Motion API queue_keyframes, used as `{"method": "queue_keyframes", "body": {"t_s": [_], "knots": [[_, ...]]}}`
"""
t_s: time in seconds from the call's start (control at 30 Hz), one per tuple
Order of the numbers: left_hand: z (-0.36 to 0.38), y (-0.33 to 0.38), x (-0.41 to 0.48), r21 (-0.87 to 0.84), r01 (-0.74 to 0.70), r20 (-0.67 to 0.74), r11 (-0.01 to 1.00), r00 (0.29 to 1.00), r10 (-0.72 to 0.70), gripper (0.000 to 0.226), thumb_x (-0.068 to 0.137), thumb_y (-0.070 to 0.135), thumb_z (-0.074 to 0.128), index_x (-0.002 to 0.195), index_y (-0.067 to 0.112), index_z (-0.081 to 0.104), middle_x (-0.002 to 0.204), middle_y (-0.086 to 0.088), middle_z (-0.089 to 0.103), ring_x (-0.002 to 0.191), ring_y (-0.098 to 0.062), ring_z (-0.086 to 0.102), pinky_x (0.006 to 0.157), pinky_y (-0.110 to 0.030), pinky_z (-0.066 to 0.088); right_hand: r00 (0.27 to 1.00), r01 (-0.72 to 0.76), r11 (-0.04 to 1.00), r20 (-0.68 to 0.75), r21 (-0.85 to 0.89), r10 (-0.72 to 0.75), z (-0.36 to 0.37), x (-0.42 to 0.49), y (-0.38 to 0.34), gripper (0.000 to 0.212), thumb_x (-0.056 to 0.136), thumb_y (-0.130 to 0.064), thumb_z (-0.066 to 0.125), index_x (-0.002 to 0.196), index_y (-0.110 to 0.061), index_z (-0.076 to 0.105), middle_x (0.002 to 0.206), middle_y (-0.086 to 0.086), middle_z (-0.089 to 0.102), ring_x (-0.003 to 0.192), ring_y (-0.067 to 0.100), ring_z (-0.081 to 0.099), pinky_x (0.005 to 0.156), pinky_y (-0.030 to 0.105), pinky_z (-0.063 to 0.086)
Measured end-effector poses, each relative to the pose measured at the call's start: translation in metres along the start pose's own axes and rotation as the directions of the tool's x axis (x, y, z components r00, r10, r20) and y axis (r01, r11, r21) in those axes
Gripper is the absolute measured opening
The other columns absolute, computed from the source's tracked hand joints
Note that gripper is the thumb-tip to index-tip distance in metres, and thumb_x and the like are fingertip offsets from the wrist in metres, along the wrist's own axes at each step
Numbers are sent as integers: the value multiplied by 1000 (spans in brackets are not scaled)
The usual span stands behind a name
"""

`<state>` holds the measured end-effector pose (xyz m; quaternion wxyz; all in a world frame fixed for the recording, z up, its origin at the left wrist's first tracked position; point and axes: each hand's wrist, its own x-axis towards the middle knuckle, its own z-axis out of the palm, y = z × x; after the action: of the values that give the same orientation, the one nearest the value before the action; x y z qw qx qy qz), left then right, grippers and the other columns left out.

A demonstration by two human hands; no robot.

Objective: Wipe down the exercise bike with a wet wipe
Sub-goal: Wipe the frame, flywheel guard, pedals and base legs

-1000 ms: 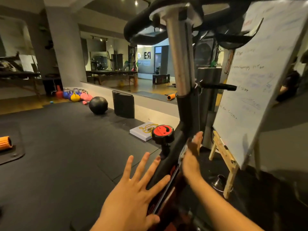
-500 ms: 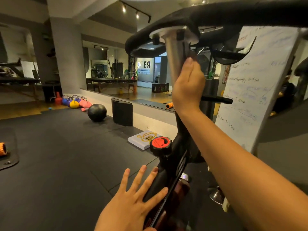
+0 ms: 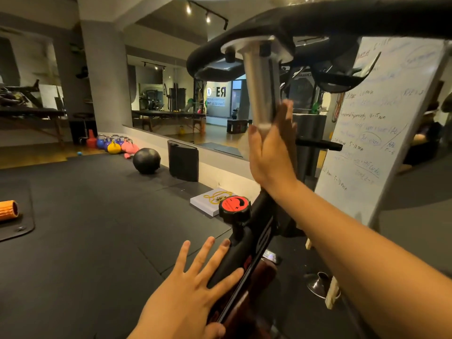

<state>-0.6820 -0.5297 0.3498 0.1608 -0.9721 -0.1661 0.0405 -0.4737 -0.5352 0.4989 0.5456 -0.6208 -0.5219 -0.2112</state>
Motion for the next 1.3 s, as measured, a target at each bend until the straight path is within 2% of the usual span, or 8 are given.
{"method": "queue_keyframes", "body": {"t_s": [0.13,0.27,0.4,0.57,0.77,0.97,1.2,1.3], "knots": [[-6,8,-2,-29,-26,-2,999,1000,25,79,93,74,24,140,51,-34,127,2,-67,116,-21,-63,93,-60,-39,982,56,997,-184,52,-46,-6,42,-54,66,97,-59,28,145,-15,17,110,0,61,111,27,59,96,55,47],[-6,9,-2,-60,12,64,998,998,-8,80,93,74,23,137,50,-39,124,4,-69,115,-21,-64,96,-59,-39,994,73,997,-84,29,-70,-1,15,-23,65,95,-64,21,147,-34,-4,141,16,46,129,36,47,107,53,38],[-2,7,-2,65,9,-153,998,988,1,79,91,74,29,147,51,-22,149,-3,-49,135,-29,-47,106,-73,-18,974,-225,972,17,64,225,-1,-85,58,48,101,-45,30,147,-35,24,136,5,51,113,25,57,91,39,50],[-15,16,-7,-3,53,45,999,998,-53,80,93,73,22,134,49,-42,130,0,-65,123,-25,-59,107,-60,-30,665,-729,684,262,26,699,4,-126,60,31,104,-35,34,121,-13,47,111,9,54,124,34,48,95,34,40],[-1,13,-6,67,63,-106,996,993,-56,82,91,71,29,147,46,-25,151,-9,-46,141,-32,-38,114,-68,-7,924,-237,970,-297,47,241,-7,-78,54,29,94,-34,55,106,-10,66,122,14,59,114,21,54,100,26,43],[-3,14,-6,37,58,-4,998,998,-57,81,93,71,24,139,48,-38,138,-5,-60,133,-29,-50,114,-60,-18,933,-331,943,162,36,322,-16,-130,78,28,85,-31,54,58,-25,54,67,-2,58,66,10,55,62,23,38],[-1,13,-5,48,52,13,998,999,-53,81,93,73,22,136,48,-41,135,-3,-62,132,-28,-51,115,-60,-17,939,-245,969,-259,-34,228,-18,-51,62,20,98,-31,53,95,-12,61,90,2,64,81,17,62,70,23,50],[1,12,-5,8,56,-20,998,998,-55,81,92,74,23,136,49,-41,136,-2,-61,133,-27,-50,114,-61,-18,942,-314,939,-174,-144,288,5,-113,94,27,97,-29,48,92,-8,65,98,9,63,90,27,61,75,33,48]]}}
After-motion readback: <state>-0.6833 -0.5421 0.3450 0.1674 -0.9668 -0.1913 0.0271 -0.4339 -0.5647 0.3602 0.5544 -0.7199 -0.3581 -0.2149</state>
